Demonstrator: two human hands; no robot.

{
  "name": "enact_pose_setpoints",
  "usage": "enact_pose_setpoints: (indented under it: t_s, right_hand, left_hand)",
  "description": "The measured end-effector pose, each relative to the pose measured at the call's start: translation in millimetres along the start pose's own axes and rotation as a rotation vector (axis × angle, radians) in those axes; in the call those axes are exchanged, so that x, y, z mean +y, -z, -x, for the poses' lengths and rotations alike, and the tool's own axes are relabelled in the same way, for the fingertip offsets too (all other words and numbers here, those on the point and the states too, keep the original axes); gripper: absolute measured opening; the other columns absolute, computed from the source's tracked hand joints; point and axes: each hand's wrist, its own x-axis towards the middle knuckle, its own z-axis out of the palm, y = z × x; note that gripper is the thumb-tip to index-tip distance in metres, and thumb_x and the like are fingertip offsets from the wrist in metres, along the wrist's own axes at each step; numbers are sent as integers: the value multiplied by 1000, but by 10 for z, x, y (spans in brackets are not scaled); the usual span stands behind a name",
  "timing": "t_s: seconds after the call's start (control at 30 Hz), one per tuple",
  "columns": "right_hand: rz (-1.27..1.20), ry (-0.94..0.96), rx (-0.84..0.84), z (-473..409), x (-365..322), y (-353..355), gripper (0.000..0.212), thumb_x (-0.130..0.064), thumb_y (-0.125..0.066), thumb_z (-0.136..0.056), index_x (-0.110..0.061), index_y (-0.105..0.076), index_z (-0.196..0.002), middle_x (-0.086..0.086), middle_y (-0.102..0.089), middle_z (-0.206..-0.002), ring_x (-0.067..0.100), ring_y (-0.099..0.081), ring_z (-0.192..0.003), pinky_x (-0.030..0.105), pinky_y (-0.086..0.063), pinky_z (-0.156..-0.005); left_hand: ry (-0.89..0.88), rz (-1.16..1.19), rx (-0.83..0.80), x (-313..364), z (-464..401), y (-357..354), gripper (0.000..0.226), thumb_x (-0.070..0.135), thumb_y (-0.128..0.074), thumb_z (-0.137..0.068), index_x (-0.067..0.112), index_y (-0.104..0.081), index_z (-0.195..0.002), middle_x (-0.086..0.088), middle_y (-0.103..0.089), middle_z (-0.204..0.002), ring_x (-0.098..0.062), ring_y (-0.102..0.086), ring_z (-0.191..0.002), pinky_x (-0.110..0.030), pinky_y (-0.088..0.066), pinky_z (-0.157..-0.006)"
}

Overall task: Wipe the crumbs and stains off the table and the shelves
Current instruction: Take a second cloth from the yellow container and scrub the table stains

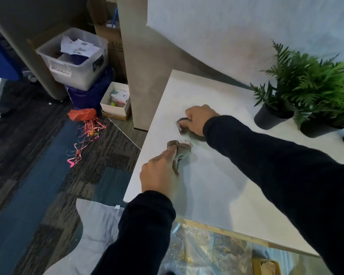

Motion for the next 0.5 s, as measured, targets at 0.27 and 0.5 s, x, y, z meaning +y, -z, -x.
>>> enact_pose_setpoints:
  t_s: [0.27, 0.5]
  right_hand:
    - [-41, -22, -1, 202, -3, -103, 35, -49, -51, -99, -24, -45, -75, 2, -55, -86, 24, -53, -75, 32, -37, -63]
    - [-13, -36, 27, 115, 102, -105, 30, -48, -51, -99, -24, -48, -82, 4, -57, -91, 23, -53, -73, 32, -39, -64]
  left_hand:
    - [-33, 34, 52, -47, 16, 1, 28, 20, -58, -95, 27, -67, -120, -3, -74, -86, -36, -65, -72, -30, -34, -58]
    - [-30, 36, 88, -40, 19, -32, 26, 17, -64, -90, 26, -70, -114, -1, -73, -78, -35, -64, -63, -28, -32, -54]
